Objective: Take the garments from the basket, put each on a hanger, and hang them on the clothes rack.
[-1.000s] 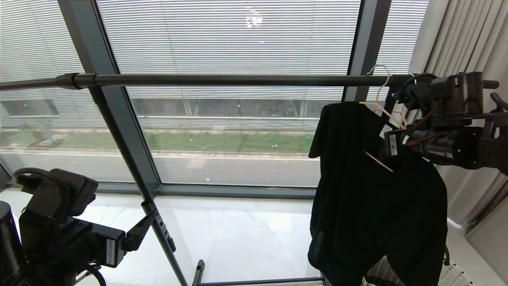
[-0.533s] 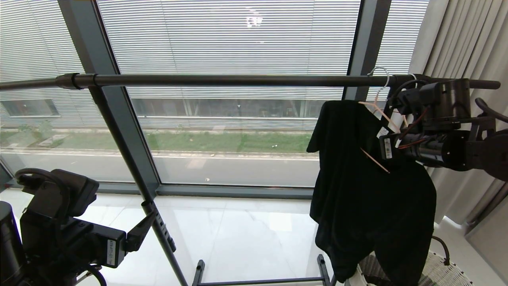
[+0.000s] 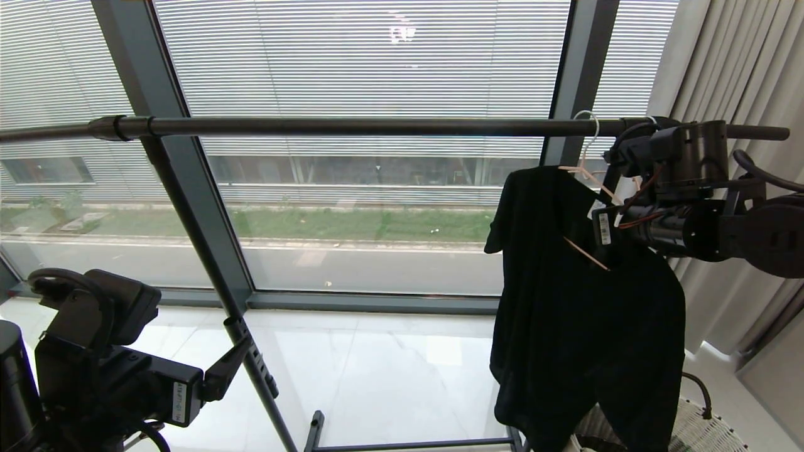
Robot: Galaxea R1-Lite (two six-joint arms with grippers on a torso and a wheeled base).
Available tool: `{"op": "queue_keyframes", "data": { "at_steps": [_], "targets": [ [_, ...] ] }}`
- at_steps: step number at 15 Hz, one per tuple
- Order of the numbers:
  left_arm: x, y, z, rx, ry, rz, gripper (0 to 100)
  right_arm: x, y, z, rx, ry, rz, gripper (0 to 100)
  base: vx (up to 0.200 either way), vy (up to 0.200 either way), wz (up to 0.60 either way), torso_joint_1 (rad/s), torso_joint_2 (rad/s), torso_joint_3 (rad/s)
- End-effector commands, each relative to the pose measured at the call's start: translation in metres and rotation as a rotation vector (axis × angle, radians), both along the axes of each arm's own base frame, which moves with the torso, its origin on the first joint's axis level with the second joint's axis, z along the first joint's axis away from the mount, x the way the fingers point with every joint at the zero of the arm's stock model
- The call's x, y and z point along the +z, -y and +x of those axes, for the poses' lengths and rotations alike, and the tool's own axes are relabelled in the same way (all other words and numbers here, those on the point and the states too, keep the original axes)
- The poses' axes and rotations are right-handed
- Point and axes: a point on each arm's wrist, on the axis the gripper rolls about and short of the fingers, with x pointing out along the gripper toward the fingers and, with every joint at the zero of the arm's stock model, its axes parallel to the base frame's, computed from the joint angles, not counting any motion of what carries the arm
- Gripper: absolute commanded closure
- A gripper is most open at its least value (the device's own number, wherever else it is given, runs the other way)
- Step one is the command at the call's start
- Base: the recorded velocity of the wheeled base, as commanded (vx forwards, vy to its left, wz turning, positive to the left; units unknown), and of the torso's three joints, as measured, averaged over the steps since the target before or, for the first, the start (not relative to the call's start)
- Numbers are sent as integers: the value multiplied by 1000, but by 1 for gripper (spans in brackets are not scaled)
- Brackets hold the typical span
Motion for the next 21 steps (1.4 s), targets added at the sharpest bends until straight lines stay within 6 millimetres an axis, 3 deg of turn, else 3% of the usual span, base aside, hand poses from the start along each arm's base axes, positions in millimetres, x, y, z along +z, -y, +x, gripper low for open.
{"op": "queue_keyframes", "data": {
  "at_steps": [1,2,3,8,11,21],
  "targets": [
    [0,0,0,1,1,-1,0,0,0,0,1,-2,-1,100,0,0,0,0,0,0],
    [0,0,0,1,1,-1,0,0,-1,-1,3,-1,0,100,0,0,0,0,0,0],
    [0,0,0,1,0,-1,0,2,0,-3,2,4,3,0,0,0,0,0,0,0],
    [1,-5,1,42,6,-2,0,36,22,-55,21,-33,-32,0,0,0,0,0,0,0],
    [1,-8,-1,58,13,-4,0,37,35,-78,51,-29,-114,0,-67,0,0,1,-2,2],
    [4,-13,-7,79,41,-12,0,40,40,-90,54,-5,-115,0,-200,0,0,3,2,1]
  ]
}}
